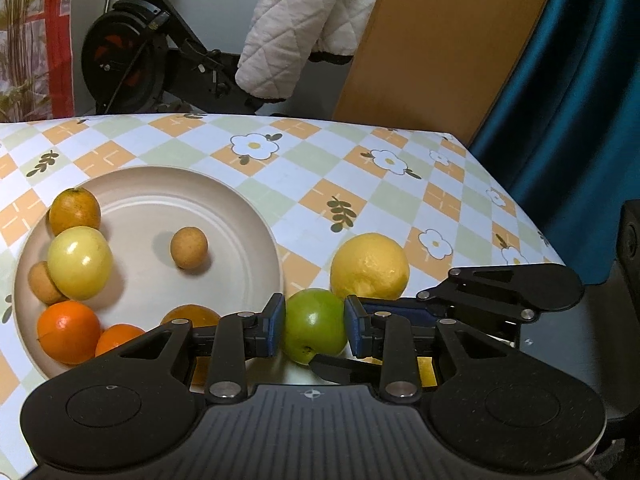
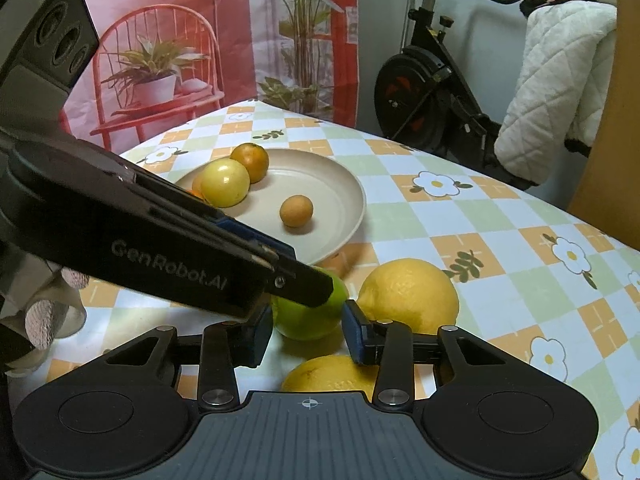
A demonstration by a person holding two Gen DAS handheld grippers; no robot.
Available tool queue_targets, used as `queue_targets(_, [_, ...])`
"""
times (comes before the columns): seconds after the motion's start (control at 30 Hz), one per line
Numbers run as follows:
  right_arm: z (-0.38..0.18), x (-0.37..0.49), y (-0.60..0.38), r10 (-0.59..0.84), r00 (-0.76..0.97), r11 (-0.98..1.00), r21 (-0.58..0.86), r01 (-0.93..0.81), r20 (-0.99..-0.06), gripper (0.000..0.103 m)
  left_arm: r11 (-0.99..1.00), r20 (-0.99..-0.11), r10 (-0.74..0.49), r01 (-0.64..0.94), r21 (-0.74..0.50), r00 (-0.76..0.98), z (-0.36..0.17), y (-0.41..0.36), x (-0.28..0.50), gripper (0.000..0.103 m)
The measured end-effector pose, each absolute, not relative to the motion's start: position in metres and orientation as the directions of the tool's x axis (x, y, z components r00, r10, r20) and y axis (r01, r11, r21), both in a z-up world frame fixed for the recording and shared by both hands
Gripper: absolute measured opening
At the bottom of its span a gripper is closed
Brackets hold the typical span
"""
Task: Organize fruits
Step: 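Close the left gripper on the green apple and lift it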
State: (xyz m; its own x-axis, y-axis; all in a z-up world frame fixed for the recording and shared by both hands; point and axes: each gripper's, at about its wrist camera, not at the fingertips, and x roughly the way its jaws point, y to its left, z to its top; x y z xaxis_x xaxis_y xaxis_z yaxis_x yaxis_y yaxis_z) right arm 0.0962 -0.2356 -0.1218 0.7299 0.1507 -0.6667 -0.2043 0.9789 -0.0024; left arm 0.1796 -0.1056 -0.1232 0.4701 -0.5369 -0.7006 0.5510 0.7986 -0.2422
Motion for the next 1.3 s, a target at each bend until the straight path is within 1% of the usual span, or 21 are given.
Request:
queue_targets(0.17, [-0.121,0.096,-0.235,0.142,0.729,0.981,-0.001,-0.192,-0.670,0.036,0.794,-0.699,-0.541,0.557,-0.242,0.468,-0.123,-0.104,0.179,0.034])
queue_targets(0.27, [-0.122,0.097,-0.233,0.131,0.728,0.984,-0.003,-0.180,-0.673,0.037,0.793,-0.699,-0.547,0.553,-0.257,0.460,-0.125,-0.102,0.182,0.037])
queue_targets(0.47, [-0.122,0.097,-0.230,0.119,0.727,0.986,-0.008,-0.169,-0.676,0.038,0.781,-0.696,-0.559,0.568,-0.259,0.451,-0.126,-0.104,0.182,0.037])
queue_targets(0.5, [-0.121,0.097,-0.231,0.118,0.726,0.986,-0.007,-0.167,-0.677,0.038,0.777,-0.695,-0.563,0.572,-0.262,0.447,-0.126,-0.105,0.181,0.041])
queue_targets(0.57, [-0.121,0.095,-0.230,0.115,0.726,0.986,-0.011,-0.166,-0.678,0.038,0.766,-0.694,-0.576,0.583,-0.272,0.433,-0.126,-0.105,0.180,0.043])
queue_targets(0.9, [-0.122,0.096,-0.228,0.086,0.730,0.988,-0.037,-0.152,-0.678,0.038,0.753,-0.690,-0.600,0.577,-0.317,0.404,-0.129,-0.099,0.180,0.043])
queue_targets(1.17, [-0.123,0.096,-0.228,0.081,0.733,0.987,-0.047,-0.152,-0.676,0.040,0.751,-0.695,-0.601,0.575,-0.324,0.394,-0.129,-0.098,0.178,0.043])
queue_targets(1.3, [-0.123,0.095,-0.229,0.099,0.731,0.985,-0.035,-0.166,-0.675,0.038,0.760,-0.701,-0.591,0.566,-0.319,0.399,-0.133,-0.096,0.181,0.041])
